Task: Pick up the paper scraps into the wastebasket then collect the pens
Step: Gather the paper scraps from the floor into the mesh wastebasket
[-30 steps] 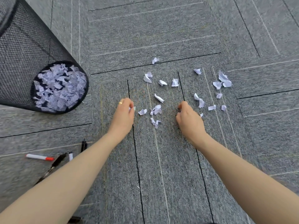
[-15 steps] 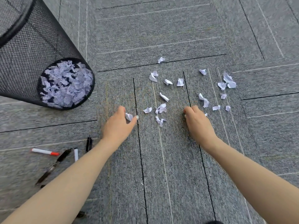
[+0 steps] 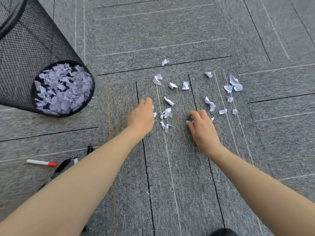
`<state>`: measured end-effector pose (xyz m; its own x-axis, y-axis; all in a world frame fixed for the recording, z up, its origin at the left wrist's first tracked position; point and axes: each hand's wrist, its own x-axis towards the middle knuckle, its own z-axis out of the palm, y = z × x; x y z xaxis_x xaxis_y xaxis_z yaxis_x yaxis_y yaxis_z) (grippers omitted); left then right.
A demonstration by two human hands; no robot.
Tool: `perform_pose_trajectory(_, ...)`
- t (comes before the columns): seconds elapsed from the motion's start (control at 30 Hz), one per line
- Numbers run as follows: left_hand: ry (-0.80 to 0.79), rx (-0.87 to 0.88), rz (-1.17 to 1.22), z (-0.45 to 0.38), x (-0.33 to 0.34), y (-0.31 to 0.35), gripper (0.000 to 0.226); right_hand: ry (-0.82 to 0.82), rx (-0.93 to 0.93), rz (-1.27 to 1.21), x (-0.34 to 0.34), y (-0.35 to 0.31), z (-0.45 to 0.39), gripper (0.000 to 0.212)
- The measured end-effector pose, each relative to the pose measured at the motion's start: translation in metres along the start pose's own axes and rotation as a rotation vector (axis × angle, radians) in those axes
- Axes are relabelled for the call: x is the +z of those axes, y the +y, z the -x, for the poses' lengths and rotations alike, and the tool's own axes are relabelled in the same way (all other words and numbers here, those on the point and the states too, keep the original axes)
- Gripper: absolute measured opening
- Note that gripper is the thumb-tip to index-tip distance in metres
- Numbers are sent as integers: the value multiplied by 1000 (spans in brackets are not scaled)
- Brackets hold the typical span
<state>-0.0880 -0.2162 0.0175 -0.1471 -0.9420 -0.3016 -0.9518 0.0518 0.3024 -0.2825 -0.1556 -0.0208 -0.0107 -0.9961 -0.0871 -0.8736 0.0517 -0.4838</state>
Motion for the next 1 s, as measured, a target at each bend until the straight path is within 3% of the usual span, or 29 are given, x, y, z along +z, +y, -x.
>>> perform_pose_trajectory(0.13,-100,-13,-294,7,13,-3,41,0,-51,105,2,2,5,27)
perform_pose_trajectory(0.23,-52,87,-422,7,17,-12,29,-9,-86,131,0,3,7,31)
perform_pose_trajectory(0.3,-31,123,-340,3,15,-17,18,-6,-83,102,-1,3,6,29)
perform_pose_trajectory(0.43,-60,103,57,2,10,-23,24,18,-76,19,0,6,4,22)
perform_pose_trajectory(0.57,56,-50,351,15,15,-24,34,50,-108,21,5,11,8,21)
perform_pose_trajectory(0.67,111,-160,493,20,24,-19,24,46,-113,29,6,15,7,18)
perform_pose_trajectory(0.73,112,-163,443,24,27,-10,9,21,-154,61,5,17,5,14)
perform_pose_trajectory(0.83,22,-37,211,33,32,3,26,5,-143,66,1,12,-1,15)
perform_pose_trajectory(0.93,-78,114,-97,38,36,10,21,71,-74,-34,-1,-5,-12,25)
perform_pose_trajectory(1.0,-107,124,-224,35,37,13,46,108,-99,-70,2,-20,-24,28)
